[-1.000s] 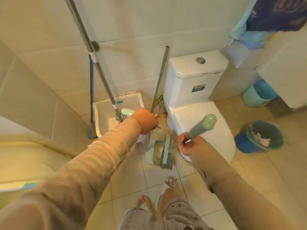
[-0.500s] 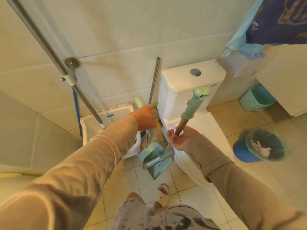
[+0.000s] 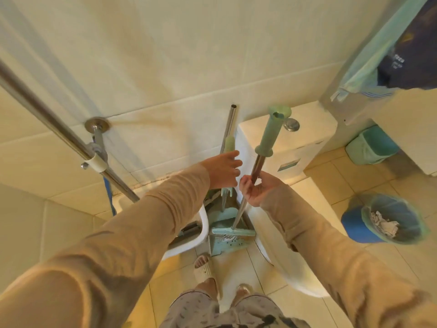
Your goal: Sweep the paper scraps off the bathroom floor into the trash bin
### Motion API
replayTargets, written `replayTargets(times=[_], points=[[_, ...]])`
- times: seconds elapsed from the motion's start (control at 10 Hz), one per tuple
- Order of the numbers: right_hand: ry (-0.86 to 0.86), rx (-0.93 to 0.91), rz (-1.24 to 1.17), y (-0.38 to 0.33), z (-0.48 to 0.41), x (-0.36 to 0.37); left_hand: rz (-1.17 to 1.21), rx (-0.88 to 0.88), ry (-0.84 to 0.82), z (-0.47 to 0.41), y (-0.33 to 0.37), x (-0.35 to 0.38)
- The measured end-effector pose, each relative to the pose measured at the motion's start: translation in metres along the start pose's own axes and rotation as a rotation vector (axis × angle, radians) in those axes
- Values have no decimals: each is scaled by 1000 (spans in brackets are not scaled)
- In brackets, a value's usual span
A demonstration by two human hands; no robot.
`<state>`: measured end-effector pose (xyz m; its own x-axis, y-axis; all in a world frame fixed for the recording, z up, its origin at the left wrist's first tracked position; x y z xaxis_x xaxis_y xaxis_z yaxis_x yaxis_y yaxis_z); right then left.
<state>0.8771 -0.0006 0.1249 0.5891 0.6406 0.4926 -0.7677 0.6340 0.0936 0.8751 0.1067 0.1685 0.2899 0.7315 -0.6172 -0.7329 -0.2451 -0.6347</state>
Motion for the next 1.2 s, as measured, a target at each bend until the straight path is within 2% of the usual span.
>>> replayTargets(times=[0.1, 0.3, 0.5, 0.7, 1.0, 1.1, 1.2], points=[[12, -9, 3, 1, -15, 15, -4, 26, 20, -2, -7, 17], [45, -81, 1, -8, -36, 54, 46, -39, 40, -4, -32, 37], [49, -73, 37, -16, -56, 80, 122, -78, 32, -5, -48, 62], [70, -105, 44, -36, -86, 100, 269, -307, -1, -16, -65, 77], [90, -85, 270, -61, -117, 129, 375, -379, -113, -40, -91, 96], [120, -73, 340, -68, -122, 126, 371, -385, -62, -39, -92, 99], [179, -144, 468, -74, -121, 113, 384, -462, 94, -30, -78, 94]])
Point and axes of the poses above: each hand's wrist, its own z-axis away from the middle knuckle, its own x-axis out of the palm, y = z × x, the point moved 4 cm from there along -z, towards the middle knuckle, and after that the axes turned 13 degrees about -z, right-handed, at the moved point
